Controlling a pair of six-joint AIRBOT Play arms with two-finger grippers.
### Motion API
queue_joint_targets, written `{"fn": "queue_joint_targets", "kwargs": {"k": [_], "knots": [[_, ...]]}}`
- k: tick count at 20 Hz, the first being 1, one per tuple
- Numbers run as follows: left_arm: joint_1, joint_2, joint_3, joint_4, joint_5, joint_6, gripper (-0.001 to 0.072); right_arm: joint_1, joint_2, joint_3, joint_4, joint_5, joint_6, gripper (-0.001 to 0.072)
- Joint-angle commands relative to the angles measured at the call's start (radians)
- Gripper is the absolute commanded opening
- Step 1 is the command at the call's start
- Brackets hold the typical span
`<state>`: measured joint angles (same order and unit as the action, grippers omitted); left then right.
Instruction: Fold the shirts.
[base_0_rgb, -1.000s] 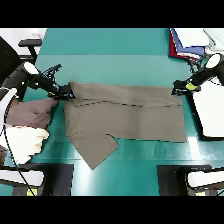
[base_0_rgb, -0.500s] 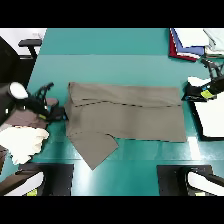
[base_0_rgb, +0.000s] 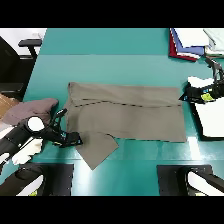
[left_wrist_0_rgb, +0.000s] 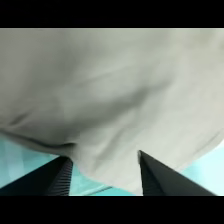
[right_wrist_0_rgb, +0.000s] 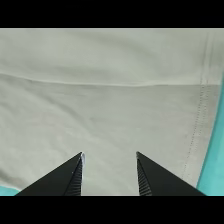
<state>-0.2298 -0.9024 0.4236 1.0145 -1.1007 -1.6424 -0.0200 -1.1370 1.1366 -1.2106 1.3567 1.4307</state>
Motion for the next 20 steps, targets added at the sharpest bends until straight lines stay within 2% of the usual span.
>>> {"fn": "queue_joint_targets", "kwargs": {"k": [1,2,3,5,8,10,12,14,16,17,20], "knots": [[-0.063,0.005,-0.026,-0.013,0.06,-0.034,0.03,0.0,0.004,-0.003,0.014,0.006,-0.005,0.0381],[-0.063,0.005,-0.024,-0.021,0.061,-0.033,0.0108,0.0,0.004,-0.003,0.013,0.012,-0.015,0.0381],[-0.063,0.005,-0.014,-0.021,0.06,-0.033,0.0023,-0.008,0.004,-0.003,0.006,0.029,-0.023,0.0381],[-0.063,0.005,0.024,-0.02,0.06,-0.033,0.0023,-0.049,0.005,-0.023,-0.018,0.096,-0.023,0.0381],[-0.063,0.005,0.106,-0.019,0.058,-0.024,0.0023,-0.167,0.024,-0.178,-0.111,0.156,-0.022,0.0394],[-0.063,0.005,0.151,-0.02,0.061,-0.009,0.0023,-0.277,0.035,-0.308,-0.119,0.154,-0.021,0.0586],[-0.063,0.005,0.175,-0.019,0.068,-0.005,0.0023,-0.375,0.035,-0.411,-0.1,0.145,0.006,0.0571],[-0.063,0.005,0.178,-0.019,0.069,0.001,0.0023,-0.442,0.035,-0.487,-0.032,0.107,0.005,0.0406],[-0.063,0.005,0.178,-0.019,0.068,0.0,0.0023,-0.465,0.035,-0.537,0.026,0.051,0.004,0.0405],[-0.063,0.005,0.178,-0.019,0.071,0.0,0.0023,-0.464,0.035,-0.555,0.042,0.027,0.004,0.0371],[-0.063,0.005,0.178,-0.019,0.072,0.0,0.0023,-0.41,0.035,-0.571,0.039,-0.019,0.004,0.0358]]}}
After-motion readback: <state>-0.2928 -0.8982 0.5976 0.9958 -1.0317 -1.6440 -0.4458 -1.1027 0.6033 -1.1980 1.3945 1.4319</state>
